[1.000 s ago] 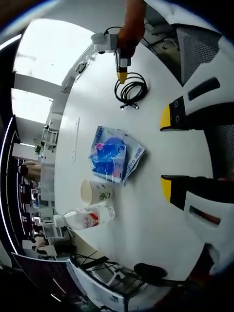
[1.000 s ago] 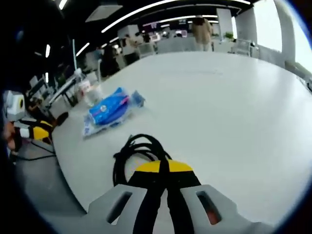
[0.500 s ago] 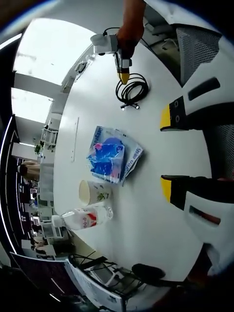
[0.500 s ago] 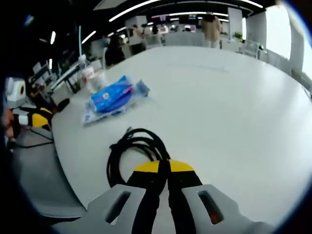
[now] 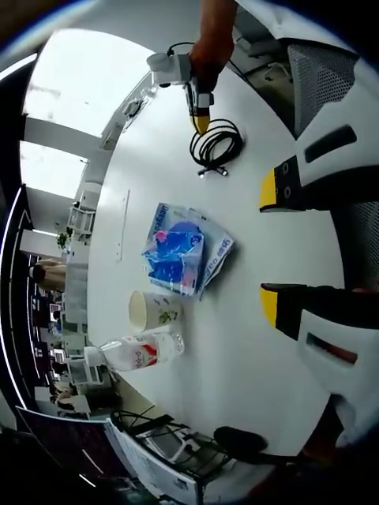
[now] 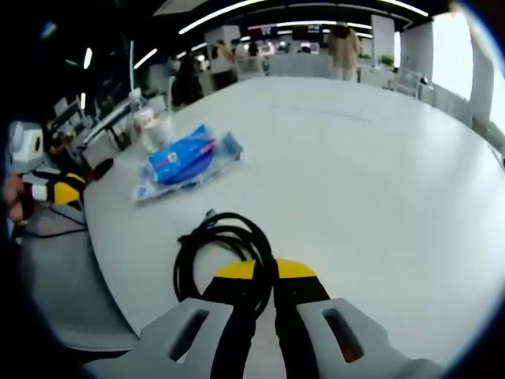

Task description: Arrange the tabletop items into an orderly group along one side of the table until the central work area is clear of visible clutter.

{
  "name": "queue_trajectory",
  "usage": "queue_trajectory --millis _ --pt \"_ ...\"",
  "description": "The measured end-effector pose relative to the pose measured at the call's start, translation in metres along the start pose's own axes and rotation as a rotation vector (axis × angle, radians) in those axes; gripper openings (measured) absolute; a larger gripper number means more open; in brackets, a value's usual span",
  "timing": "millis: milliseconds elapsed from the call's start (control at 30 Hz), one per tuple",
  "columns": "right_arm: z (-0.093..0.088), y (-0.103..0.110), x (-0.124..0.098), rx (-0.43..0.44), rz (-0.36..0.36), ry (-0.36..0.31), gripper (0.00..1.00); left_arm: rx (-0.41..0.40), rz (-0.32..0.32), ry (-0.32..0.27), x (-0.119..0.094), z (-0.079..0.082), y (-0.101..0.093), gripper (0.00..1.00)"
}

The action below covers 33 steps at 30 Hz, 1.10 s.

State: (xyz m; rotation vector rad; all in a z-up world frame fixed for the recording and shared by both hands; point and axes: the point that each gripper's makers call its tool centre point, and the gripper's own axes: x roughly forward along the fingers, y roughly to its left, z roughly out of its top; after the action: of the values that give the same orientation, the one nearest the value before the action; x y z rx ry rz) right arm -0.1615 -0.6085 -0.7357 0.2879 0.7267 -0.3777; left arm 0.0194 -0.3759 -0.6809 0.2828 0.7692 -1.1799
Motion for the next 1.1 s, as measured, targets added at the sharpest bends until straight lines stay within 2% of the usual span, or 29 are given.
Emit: queue_trajectory --millis 433,1100 --pt "0.016 0.003 0.005 -0.001 0.009 -0.031 0.05 0.005 -0.005 0.006 0.001 -0.001 -0.002 0.34" --pt "0.047 0.03 0.028 -0.053 0.078 -0.046 0.03 -0.007 -0.001 0.013 -0.001 -0.006 -0.001 0.34"
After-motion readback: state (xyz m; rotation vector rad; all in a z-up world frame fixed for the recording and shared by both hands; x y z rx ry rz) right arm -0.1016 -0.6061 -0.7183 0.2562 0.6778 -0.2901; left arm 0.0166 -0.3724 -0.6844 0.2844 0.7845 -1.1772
